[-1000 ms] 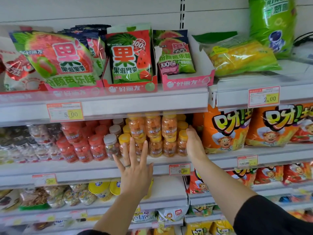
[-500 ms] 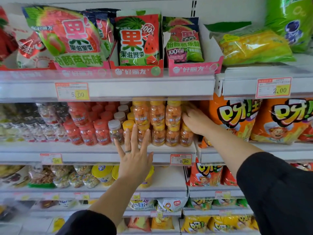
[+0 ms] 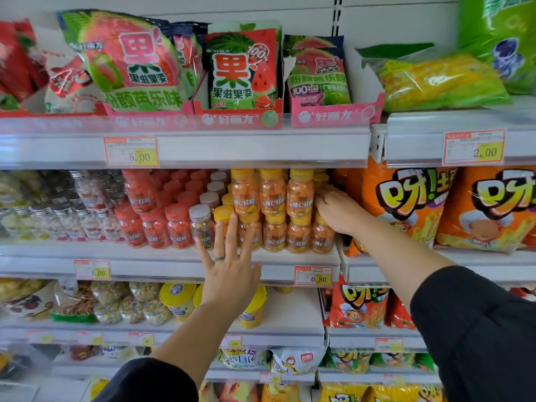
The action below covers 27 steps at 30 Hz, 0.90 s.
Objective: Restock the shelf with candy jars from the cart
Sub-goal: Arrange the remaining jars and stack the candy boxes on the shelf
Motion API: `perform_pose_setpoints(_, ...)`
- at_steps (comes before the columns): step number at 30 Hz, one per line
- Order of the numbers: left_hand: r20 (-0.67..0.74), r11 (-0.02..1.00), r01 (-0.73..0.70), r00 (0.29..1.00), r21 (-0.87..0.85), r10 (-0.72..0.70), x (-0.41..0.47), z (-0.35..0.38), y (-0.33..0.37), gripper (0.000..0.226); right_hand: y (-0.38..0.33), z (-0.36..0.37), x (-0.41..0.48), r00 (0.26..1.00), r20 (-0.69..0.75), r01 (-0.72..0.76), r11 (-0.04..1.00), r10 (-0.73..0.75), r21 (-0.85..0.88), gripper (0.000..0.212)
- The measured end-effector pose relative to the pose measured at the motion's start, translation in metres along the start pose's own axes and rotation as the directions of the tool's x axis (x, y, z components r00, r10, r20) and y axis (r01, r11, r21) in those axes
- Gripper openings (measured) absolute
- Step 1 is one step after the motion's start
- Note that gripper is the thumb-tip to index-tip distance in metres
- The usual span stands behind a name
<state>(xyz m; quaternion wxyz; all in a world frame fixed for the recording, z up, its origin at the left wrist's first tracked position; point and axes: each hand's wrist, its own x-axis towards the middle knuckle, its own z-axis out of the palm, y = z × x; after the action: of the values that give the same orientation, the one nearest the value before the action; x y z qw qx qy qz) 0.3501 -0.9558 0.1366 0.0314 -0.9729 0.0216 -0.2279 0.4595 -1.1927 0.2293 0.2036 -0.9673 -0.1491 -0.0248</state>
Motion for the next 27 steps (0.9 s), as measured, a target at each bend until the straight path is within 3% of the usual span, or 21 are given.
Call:
perform_pose_setpoints(6,0.036,1.0,-0.012,0.999,-0.017,0.013,-0.003,-0.007,-0.001,0.086,-0.017,-0.012,-0.031,0.985,-0.169,-0.007,0.984,0.038,0.179,0.041)
perform_pose_setpoints(10,0.053,0.997,-0.017,0.998,-0.074,0.021,-0.008,-0.013,-0.001,0.089,-0.037,0.011,-0.087,0.9,-0.432,0.085,0.952,0.052,0.292,0.046)
perform_pose_setpoints(12,0.004,0.987,-0.014,1.0,-0.161,0.015,-0.006,-0.023,0.001,0.085,-0.047,0.031,-0.103,0.864,-0.502,0.148,0.929,0.045,0.338,0.047)
perform_pose_setpoints(15,-0.135,0.923,0.015,0.988,-0.385,-0.072,0.006,-0.045,-0.001,0.074,-0.055,0.043,-0.098,0.795,-0.586,0.112,0.912,0.156,0.395,0.053)
perform_pose_setpoints(17,-0.166,0.866,0.086,0.968,-0.493,-0.19,0.019,-0.059,-0.003,0.071,-0.061,0.04,-0.088,0.761,-0.611,0.029,0.929,0.219,0.369,0.061)
perform_pose_setpoints(19,-0.1,0.813,0.175,0.956,-0.555,-0.274,0.034,-0.067,-0.003,0.071,-0.067,0.037,-0.079,0.748,-0.618,-0.056,0.951,0.241,0.304,0.069)
perform_pose_setpoints(27,0.058,0.754,0.273,0.952,-0.597,-0.299,0.061,-0.066,0.0,0.077,-0.073,0.038,-0.058,0.746,-0.598,-0.176,0.953,0.293,0.248,0.069)
